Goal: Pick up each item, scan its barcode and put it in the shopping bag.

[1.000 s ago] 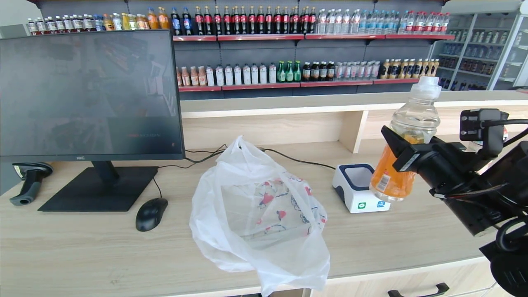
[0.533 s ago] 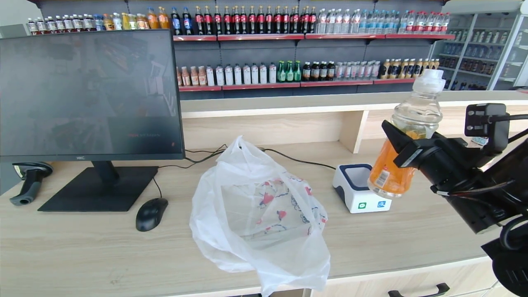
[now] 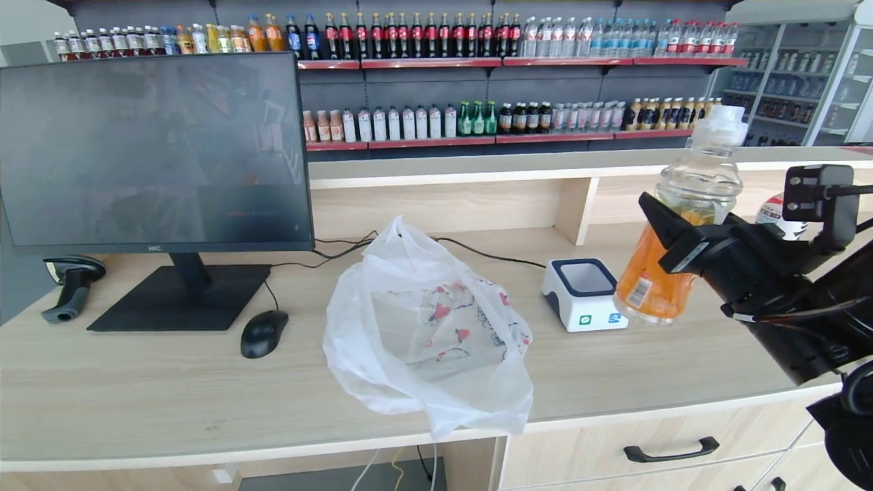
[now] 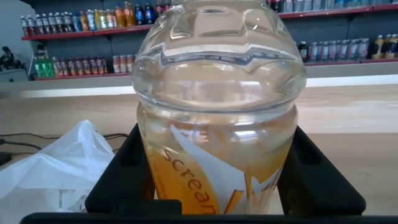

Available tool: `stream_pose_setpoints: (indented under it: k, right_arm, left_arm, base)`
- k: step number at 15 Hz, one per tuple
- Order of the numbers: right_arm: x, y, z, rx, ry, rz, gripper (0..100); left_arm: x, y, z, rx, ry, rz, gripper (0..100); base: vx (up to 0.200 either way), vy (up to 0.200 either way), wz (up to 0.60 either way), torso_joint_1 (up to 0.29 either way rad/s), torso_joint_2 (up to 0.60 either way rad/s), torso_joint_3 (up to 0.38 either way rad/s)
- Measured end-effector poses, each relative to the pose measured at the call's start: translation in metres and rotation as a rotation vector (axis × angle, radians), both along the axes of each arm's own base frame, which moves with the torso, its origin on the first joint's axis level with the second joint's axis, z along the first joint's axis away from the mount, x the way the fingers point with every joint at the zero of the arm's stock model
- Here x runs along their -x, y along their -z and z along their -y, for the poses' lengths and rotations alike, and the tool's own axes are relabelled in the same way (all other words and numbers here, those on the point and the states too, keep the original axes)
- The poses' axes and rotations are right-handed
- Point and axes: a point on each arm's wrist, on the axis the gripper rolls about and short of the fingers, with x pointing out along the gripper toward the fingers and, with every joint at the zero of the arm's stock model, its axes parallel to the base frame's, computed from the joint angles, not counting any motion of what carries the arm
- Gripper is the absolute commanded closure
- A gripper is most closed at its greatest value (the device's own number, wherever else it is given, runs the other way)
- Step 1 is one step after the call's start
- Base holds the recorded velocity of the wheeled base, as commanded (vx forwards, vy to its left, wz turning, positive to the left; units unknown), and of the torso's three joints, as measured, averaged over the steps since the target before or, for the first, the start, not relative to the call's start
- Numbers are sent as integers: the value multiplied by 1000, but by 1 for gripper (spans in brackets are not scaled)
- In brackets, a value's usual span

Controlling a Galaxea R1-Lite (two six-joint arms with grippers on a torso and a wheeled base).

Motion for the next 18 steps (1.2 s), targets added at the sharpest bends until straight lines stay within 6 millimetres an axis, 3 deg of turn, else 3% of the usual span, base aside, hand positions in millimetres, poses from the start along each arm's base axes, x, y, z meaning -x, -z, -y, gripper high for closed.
stream_pose_setpoints:
  k: [2, 8, 16, 18]
  right_arm:
    - [0, -1, -1, -3, -2, 6, 100]
    - [0, -1, -1, -6, -4, 3, 100]
    - [0, -3, -1, -6, -5, 11, 100]
    - [0, -4, 0, -9, 0, 18, 100]
  left_arm:
    - [0, 0, 0, 0, 1, 0, 0]
    - [0, 0, 0, 5, 2, 0, 0]
    - [0, 0, 0, 2, 1, 0, 0]
    - [0, 0, 0, 2, 0, 1, 0]
  base:
    - [0, 0, 0, 0, 0, 0]
    - [0, 200, 0, 2, 3, 5]
    - [0, 0, 0, 0, 0, 0]
    - [0, 0, 600, 0, 5, 0]
